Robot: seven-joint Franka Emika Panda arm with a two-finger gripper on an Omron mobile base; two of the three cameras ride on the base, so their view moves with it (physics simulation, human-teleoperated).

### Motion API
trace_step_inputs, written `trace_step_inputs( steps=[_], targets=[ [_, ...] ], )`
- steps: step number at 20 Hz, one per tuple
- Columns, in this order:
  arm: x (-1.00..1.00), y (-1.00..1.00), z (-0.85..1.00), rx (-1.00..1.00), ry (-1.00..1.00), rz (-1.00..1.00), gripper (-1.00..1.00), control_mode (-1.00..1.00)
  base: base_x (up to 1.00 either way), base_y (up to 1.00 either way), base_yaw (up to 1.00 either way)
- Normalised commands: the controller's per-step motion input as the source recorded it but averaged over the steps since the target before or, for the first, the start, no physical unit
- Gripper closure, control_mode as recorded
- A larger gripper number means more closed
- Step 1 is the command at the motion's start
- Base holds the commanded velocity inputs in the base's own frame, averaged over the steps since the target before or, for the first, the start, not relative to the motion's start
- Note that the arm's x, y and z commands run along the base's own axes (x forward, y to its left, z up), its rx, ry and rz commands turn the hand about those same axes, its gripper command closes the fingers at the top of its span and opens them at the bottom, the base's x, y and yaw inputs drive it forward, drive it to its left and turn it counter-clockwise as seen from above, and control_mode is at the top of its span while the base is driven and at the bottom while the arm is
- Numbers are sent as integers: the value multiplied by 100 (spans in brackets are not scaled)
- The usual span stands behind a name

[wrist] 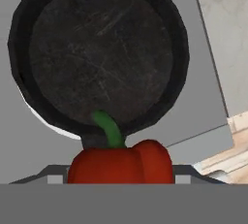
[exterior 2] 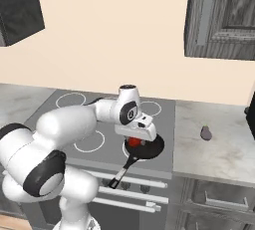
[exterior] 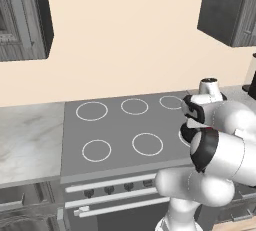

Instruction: Put the eggplant and bell pepper in the pan. Then turn on the front right burner and set the heat to medium.

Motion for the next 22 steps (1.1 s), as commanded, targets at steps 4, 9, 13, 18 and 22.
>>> trace_step_inputs(
  steps=[4, 9, 13, 18, 22],
  targets=[
    [36, 8, -16, 28, -2, 9, 100, -100, 0, 0, 0],
    [45, 0, 0, 12, 4, 1, 100, -100, 0, 0, 0],
    [54, 0, 0, -5, 23, 0, 100, -100, 0, 0, 0],
    [45, -6, -10, -1, 16, 0, 100, -100, 0, 0, 0],
    [5, -19, -58, 3, 2, 0, 100, -100, 0, 0, 0]
  ],
)
